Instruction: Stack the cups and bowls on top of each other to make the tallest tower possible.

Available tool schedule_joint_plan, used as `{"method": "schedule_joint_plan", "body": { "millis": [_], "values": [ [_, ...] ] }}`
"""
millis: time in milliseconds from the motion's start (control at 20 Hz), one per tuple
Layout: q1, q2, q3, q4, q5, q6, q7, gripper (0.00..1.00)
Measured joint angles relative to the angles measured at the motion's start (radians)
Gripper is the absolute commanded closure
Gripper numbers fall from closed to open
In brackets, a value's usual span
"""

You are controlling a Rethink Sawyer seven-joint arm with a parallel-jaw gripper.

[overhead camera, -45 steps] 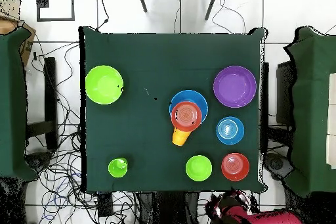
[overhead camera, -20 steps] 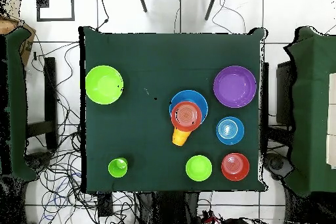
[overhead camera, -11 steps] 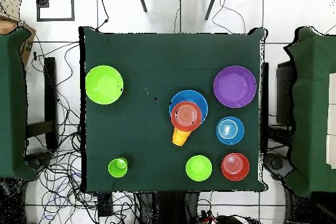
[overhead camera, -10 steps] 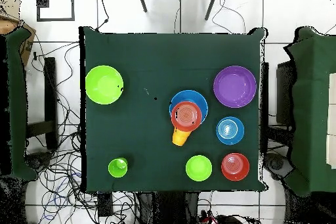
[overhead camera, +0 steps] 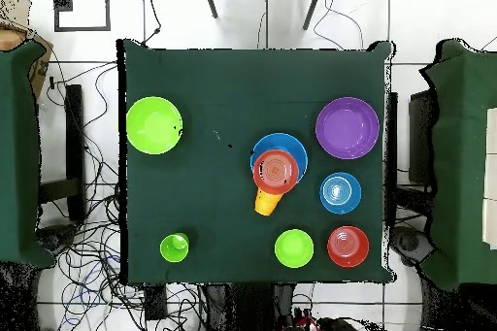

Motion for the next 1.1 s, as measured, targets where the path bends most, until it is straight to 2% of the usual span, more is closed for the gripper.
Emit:
{"method": "schedule_joint_plan", "body": {
  "millis": [100,200,300,350,450,550,1100],
  "values": [
    [0.040,0.045,-0.070,-0.026,0.064,-0.069,0.000,0.00],
    [0.057,0.071,-0.104,-0.038,0.100,-0.105,0.000,0.00],
    [0.088,0.124,-0.165,-0.056,0.168,-0.180,0.000,0.00],
    [0.114,0.174,-0.214,-0.068,0.225,-0.248,0.000,0.00],
    [0.126,0.195,-0.234,-0.073,0.248,-0.280,0.000,0.00],
    [0.159,0.243,-0.281,-0.087,0.297,-0.358,0.000,0.00],
    [0.256,0.367,-0.402,-0.124,0.387,-0.496,0.000,0.00]
  ]
}}
